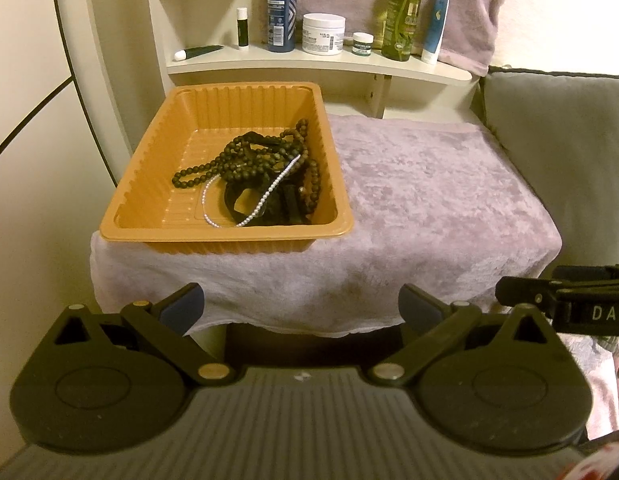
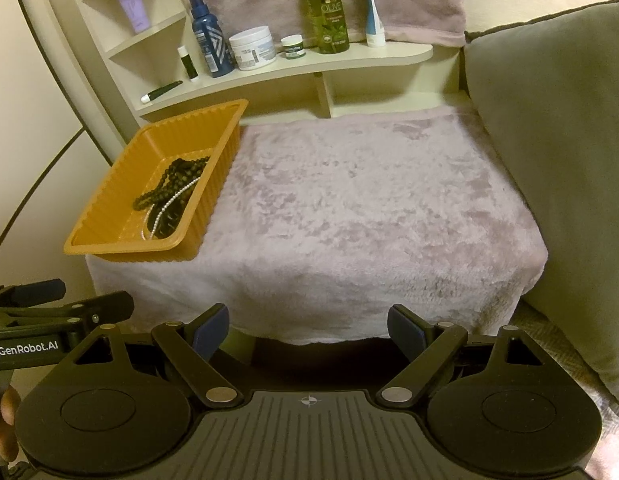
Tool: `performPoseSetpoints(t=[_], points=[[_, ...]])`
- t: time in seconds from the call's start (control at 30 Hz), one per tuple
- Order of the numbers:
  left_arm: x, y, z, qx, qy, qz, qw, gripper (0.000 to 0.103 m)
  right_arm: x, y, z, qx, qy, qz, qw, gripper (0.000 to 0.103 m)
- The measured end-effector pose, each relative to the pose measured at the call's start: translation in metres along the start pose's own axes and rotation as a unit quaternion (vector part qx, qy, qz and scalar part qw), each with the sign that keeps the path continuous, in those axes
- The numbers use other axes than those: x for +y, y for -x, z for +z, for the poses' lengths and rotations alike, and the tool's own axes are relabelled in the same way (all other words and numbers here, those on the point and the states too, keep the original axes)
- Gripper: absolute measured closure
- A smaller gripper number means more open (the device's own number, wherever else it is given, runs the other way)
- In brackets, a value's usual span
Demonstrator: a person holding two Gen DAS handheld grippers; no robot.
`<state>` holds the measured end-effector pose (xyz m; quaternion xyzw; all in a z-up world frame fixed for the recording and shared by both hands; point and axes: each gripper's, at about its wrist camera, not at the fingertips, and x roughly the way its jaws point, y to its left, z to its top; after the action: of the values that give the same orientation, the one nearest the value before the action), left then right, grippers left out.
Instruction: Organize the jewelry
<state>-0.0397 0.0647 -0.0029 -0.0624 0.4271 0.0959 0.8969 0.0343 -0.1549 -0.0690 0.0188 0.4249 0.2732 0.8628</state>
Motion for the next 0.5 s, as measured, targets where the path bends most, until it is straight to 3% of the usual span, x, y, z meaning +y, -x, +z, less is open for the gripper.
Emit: performPoseSetpoints(t=[0.5], points=[[-0.0015, 0.0008, -0.0010, -0.002, -0.001, -0.003, 1.0000, 0.000, 0.0007, 0.0014, -0.0012, -0.005, -0.004, -0.002, 1.000, 0.017]])
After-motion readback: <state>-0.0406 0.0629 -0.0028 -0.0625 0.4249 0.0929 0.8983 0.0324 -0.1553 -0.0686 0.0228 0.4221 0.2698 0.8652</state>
